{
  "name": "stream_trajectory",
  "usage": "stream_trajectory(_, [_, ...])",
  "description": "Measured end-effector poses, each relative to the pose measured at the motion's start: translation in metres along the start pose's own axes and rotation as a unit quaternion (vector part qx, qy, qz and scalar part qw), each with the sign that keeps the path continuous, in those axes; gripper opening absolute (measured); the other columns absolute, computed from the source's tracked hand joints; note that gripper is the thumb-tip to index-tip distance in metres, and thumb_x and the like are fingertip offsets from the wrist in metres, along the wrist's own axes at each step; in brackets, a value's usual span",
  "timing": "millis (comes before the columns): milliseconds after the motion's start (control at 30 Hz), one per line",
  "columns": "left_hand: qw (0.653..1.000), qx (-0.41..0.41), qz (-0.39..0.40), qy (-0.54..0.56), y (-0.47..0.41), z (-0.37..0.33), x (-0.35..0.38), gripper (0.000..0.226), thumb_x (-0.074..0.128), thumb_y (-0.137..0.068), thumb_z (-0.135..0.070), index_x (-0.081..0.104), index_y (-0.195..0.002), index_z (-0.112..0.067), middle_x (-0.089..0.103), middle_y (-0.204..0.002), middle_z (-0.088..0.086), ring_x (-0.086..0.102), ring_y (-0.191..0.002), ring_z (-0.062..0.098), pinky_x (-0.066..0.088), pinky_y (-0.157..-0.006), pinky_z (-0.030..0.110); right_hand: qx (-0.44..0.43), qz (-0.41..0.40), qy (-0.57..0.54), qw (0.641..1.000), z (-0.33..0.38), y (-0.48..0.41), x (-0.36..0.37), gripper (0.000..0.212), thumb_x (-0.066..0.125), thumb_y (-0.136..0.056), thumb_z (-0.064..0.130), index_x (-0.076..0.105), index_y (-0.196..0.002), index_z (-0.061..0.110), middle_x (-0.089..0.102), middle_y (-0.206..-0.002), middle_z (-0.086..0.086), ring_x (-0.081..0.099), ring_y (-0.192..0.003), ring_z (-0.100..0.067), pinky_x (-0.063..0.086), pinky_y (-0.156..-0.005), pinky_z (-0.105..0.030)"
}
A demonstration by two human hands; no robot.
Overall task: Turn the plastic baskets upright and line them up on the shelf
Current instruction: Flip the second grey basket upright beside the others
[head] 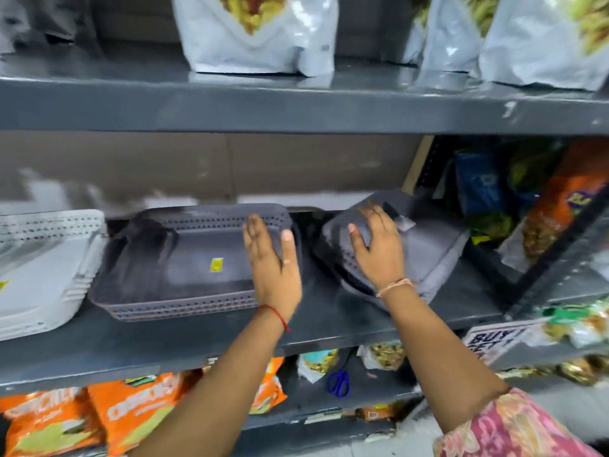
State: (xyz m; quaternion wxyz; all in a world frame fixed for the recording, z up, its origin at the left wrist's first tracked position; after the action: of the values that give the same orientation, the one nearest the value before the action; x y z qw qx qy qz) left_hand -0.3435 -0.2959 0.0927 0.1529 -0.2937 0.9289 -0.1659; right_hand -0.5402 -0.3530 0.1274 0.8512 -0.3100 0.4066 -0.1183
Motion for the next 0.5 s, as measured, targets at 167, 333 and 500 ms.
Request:
stream_trajectory(167, [0.988,-0.115,0.087,0.053,0.118,-0.02,0.178,0.061,0.037,-0.094,-0.029,0.008,-0.143,-0.004,0.003,-0.157,0.012,-0.001,-0.144,0.018,-0.001,-0.114,0.02,0.124,0.037,0.08,0.988,-0.17,0.011,-0.066,0.038,0.055,-0.09,0.024,0.055,-0.121,0.003,0.049,-0.138,-0.017,0.041,-0.131,-0.033,0.032,-0.109,-0.042])
stream_trajectory(333, [0.979,-0.184,0.066,0.06,0.12,-0.001,0.193,0.063,0.034,-0.095,-0.031,0.004,-0.144,-0.006,0.0,-0.157,0.01,-0.002,-0.145,0.019,-0.001,-0.116,0.027,0.153,0.074,0.08,0.982,-0.18,0.02,-0.034,0.043,0.05,-0.091,0.033,0.052,-0.126,0.008,0.035,-0.148,-0.018,0.021,-0.141,-0.036,0.015,-0.117,-0.044])
stream_trajectory(500, [0.978,-0.187,0.066,0.07,0.117,0.007,0.193,0.06,0.032,-0.095,-0.032,0.007,-0.144,-0.006,0.002,-0.157,0.01,0.0,-0.145,0.017,0.0,-0.118,0.029,0.147,0.067,0.038,0.986,-0.168,0.04,-0.024,0.035,0.049,-0.092,0.025,0.059,-0.121,0.007,0.044,-0.141,-0.023,0.031,-0.137,-0.034,0.02,-0.117,-0.04])
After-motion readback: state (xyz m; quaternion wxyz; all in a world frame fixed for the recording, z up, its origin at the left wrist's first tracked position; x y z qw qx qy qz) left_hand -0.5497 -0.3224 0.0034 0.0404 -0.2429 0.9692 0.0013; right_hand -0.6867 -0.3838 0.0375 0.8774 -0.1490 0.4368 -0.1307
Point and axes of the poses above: each hand's wrist, its own y-axis away from the middle knuckle, its own x-axis out of the palm, z = x × y, the point moved 10 cm from there along -y, towards the middle knuckle
